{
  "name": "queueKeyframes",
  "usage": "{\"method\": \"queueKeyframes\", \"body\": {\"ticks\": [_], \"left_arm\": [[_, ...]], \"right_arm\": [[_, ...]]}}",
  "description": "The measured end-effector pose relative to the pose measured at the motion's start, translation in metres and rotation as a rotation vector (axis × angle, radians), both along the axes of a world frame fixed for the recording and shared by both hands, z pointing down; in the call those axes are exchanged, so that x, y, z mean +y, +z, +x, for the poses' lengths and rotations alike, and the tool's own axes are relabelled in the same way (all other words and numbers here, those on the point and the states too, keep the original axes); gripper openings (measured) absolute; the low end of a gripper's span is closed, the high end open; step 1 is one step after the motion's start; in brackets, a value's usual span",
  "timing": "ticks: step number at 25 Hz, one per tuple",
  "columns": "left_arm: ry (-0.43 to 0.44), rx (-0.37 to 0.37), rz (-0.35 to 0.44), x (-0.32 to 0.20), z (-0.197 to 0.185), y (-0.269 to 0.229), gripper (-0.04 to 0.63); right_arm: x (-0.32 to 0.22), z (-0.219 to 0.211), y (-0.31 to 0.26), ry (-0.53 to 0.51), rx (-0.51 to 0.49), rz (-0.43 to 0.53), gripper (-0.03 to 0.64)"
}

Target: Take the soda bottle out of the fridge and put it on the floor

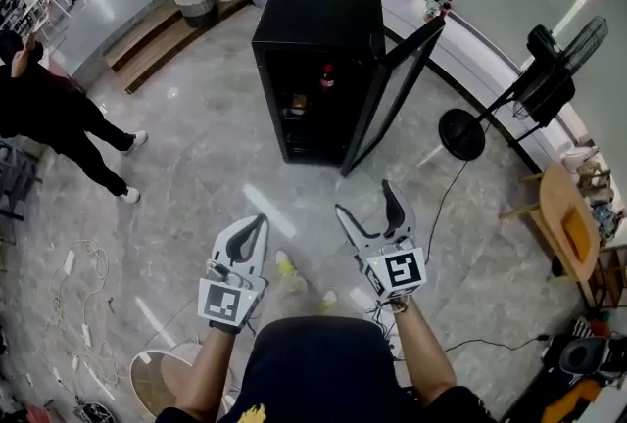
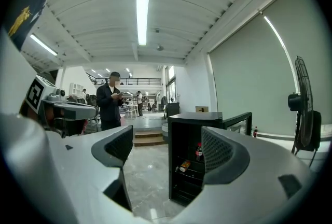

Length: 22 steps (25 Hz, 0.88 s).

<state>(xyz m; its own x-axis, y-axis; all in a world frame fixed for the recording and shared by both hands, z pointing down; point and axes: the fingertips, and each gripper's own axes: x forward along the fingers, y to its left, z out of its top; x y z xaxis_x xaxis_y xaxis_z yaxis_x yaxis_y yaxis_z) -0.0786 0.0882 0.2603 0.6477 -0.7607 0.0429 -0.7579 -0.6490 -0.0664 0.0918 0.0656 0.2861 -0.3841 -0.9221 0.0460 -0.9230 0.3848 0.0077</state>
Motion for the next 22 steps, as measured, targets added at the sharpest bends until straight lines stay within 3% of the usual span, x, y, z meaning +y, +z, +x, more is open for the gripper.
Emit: {"method": "queueKeyframes", "body": {"ticks": [11,17,22], "left_arm": [[0.048,0.118,0.011,-0.131,-0.079,-0.011,0.015],[0.069,0.137,-0.001,-0.183,-0.107,-0.003,0.015],[0.082,0.127,-0.018,-0.208,-0.113,0.008,0.015]], "right_arm": [[-0.127,-0.048,0.017,0.155,0.035,-0.067,0.385],[-0.191,-0.058,0.045,0.225,0.052,-0.115,0.385],[-0.25,-0.043,0.07,0.283,0.048,-0.158,0.385]]}}
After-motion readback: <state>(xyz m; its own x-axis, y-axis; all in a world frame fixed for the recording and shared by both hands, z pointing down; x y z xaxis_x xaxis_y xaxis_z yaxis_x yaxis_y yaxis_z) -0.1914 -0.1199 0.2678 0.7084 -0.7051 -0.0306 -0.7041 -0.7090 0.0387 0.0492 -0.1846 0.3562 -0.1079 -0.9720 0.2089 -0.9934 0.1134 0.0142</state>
